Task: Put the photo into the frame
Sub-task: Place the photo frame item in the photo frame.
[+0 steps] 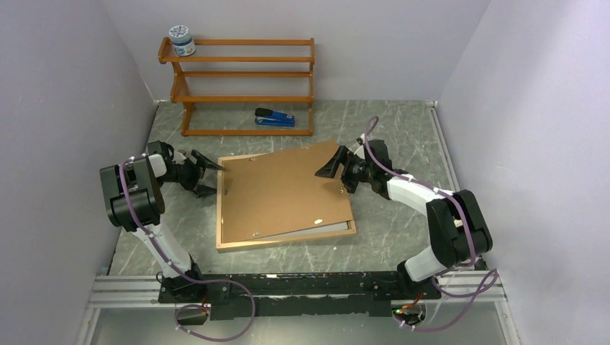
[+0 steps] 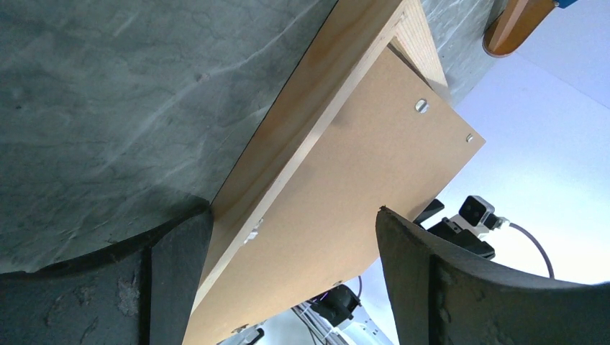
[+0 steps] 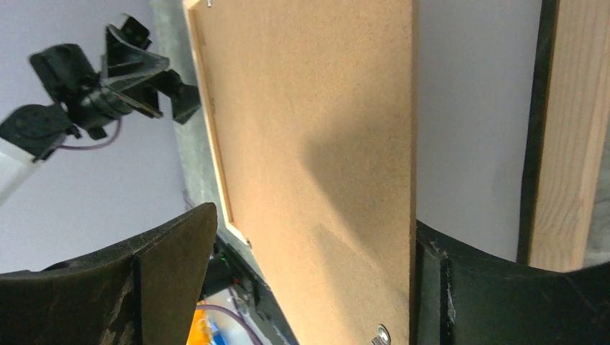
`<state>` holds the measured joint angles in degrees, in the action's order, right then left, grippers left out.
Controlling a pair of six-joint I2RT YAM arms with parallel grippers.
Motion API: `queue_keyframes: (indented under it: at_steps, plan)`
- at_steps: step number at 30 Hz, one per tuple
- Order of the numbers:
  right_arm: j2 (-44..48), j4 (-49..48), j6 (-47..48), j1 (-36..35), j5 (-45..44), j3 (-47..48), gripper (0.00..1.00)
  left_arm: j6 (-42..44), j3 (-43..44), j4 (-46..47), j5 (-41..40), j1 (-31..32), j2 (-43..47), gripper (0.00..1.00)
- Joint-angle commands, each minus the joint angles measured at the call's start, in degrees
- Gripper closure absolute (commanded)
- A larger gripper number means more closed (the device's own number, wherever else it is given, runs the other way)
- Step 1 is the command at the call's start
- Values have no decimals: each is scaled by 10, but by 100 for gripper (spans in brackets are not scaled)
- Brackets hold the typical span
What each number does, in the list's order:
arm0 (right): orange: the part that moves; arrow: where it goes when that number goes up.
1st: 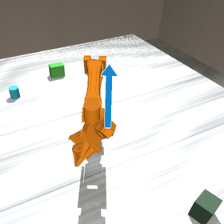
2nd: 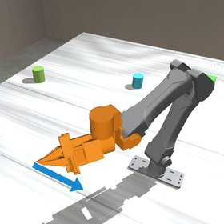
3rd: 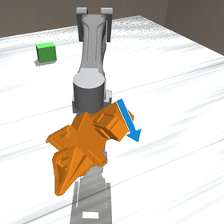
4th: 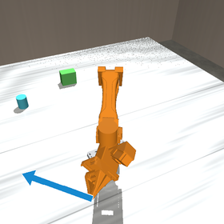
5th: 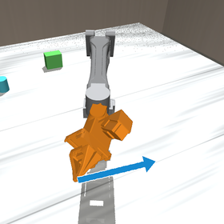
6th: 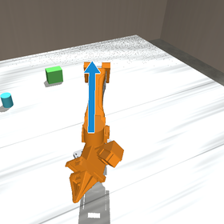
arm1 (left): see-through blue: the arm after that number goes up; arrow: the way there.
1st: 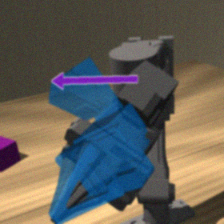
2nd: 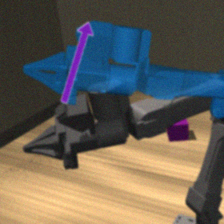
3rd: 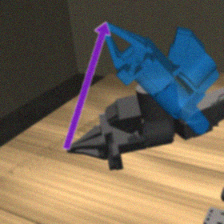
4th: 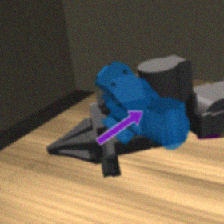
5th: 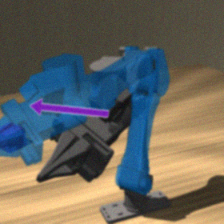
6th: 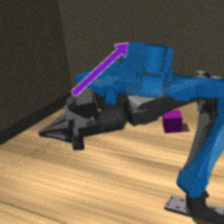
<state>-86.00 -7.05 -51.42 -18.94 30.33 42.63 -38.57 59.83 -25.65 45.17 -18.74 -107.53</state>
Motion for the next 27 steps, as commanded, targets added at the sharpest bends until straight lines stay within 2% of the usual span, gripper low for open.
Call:
queue_keyframes:
  at_steps: [1, 9, 16, 27]
  plan:
    - [-21, 90, 83, -1, 7, 72, 11, 16, -2, -5, -15, 3, 14, 11]
    - [-87, 248, 169, -22, -19, 164, 3, 30, -2, -24, -33, 4, 23, 11]
    - [-96, 371, 189, -68, -118, 235, 1, 41, 13, -49, -52, 4, 27, 11]
    - [-135, 488, 213, -124, -263, 314, 1, 45, 8, -59, -64, 4, 33, 12]
